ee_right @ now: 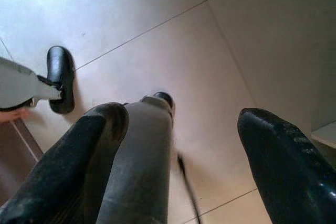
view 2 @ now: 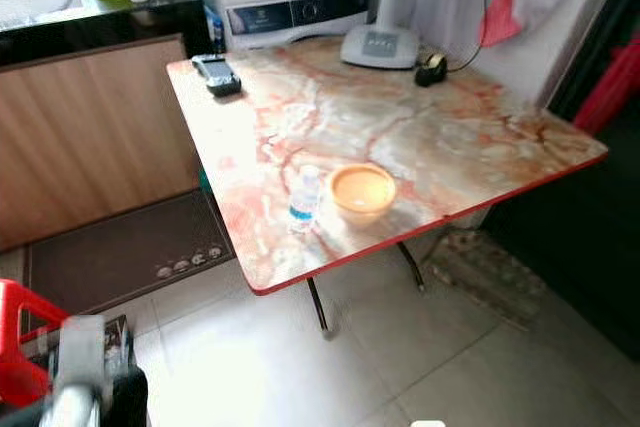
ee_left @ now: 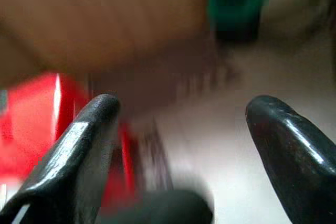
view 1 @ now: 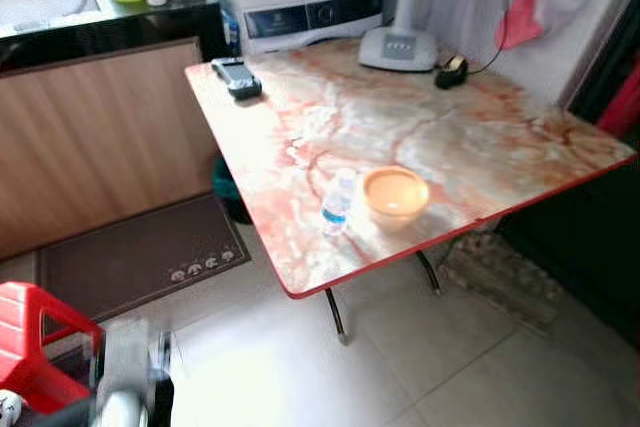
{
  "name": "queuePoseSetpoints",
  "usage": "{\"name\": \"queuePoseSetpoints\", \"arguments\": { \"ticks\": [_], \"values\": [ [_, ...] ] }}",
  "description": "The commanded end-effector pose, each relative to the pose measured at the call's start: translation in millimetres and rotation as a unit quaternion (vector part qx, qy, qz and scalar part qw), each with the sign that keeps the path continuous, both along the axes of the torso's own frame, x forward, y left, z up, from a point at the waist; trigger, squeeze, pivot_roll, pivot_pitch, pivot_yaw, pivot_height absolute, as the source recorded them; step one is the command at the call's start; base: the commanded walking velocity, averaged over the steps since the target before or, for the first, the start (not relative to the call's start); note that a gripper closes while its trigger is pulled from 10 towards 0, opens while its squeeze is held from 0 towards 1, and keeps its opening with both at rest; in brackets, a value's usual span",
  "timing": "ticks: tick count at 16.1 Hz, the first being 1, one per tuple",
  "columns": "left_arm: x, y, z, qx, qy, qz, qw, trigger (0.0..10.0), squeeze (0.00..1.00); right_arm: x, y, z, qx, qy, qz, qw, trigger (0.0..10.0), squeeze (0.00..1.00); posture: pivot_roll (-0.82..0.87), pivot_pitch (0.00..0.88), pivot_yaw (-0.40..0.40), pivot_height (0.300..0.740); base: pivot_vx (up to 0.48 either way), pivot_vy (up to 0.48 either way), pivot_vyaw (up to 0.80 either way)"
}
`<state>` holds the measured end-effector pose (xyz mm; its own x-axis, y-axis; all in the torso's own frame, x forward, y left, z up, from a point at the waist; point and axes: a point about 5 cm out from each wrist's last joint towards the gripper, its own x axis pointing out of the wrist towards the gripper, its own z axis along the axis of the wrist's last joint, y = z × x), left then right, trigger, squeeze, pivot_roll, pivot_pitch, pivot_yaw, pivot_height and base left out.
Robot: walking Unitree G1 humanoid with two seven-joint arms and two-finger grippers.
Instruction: Restocking fridge
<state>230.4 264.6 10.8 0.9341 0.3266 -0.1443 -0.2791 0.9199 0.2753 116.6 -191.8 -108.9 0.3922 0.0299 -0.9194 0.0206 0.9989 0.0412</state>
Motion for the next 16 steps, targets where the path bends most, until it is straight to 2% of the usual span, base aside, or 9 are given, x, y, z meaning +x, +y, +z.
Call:
{"name": "queuePoseSetpoints", "arguments": {
  "ticks": [1, 3, 5, 6, 7, 8, 10, 14, 16],
  "values": [
    [-2.7, -7.7, -2, 0.005, -0.005, -0.012, 1.000, 10.0, 0.00, -2.7, 1.5, -1, 0.002, -0.005, -0.008, 1.000, 10.0, 0.00, 0.11, 0.000, -0.024, 0.740, 0.000, 0.000, 0.00],
    [-1.4, -10.4, 8, 0.010, -0.043, -0.016, 0.999, 10.0, 0.00, -5.5, 2.5, -1, 0.006, -0.009, -0.011, 1.000, 10.0, 0.00, 0.11, 0.000, -0.023, 0.740, 0.000, 0.000, 0.00],
    [-2.6, -11.0, 10, 0.011, -0.042, -0.016, 0.999, 10.0, 0.00, -5.7, 2.5, -1, 0.006, -0.009, -0.011, 1.000, 10.0, 0.00, 0.11, 0.000, -0.023, 0.740, 0.000, 0.000, 0.00],
    [10.5, -24.0, 37, 0.019, -0.088, -0.062, 0.994, 10.0, 0.00, -8.2, 2.4, -2, 0.003, -0.006, -0.011, 1.000, 10.0, 0.00, 0.14, 0.000, -0.031, 0.740, 0.000, 0.000, 0.00],
    [25.2, -55.2, 81, 0.023, -0.156, -0.150, 0.976, 10.0, 0.00, -11.7, 2.3, -3, -0.001, -0.004, -0.015, 1.000, 10.0, 0.00, 0.14, 0.000, -0.030, 0.740, 0.000, 0.000, 0.00],
    [28.6, -77.0, 97, 0.016, -0.179, -0.198, 0.964, 10.0, 0.00, -13.2, 2.3, -3, 0.000, -0.006, -0.022, 1.000, 10.0, 0.00, 0.13, 0.000, -0.025, 0.740, 0.000, 0.000, 0.00],
    [27.9, -103.7, 108, -0.006, -0.196, -0.235, 0.952, 10.0, 0.00, -16.2, 1.3, -3, 0.001, -0.014, -0.035, 0.999, 10.0, 0.00, 0.11, 0.000, -0.017, 0.740, 0.000, 0.000, 0.00],
    [26.8, -127.9, 127, -0.048, -0.213, -0.278, 0.936, 10.0, 0.00, -21.8, -2.0, -4, -0.008, -0.010, -0.031, 0.999, 10.0, 0.00, 0.11, 0.000, -0.017, 0.740, 0.000, 0.000, 0.00],
    [22.0, -128.6, 128, -0.067, -0.199, -0.263, 0.942, 10.0, 0.00, -24.1, -2.3, -5, -0.007, -0.011, -0.040, 0.999, 10.0, 0.00, 0.11, 0.000, -0.018, 0.740, 0.000, 0.000, 0.00]
  ]
}}
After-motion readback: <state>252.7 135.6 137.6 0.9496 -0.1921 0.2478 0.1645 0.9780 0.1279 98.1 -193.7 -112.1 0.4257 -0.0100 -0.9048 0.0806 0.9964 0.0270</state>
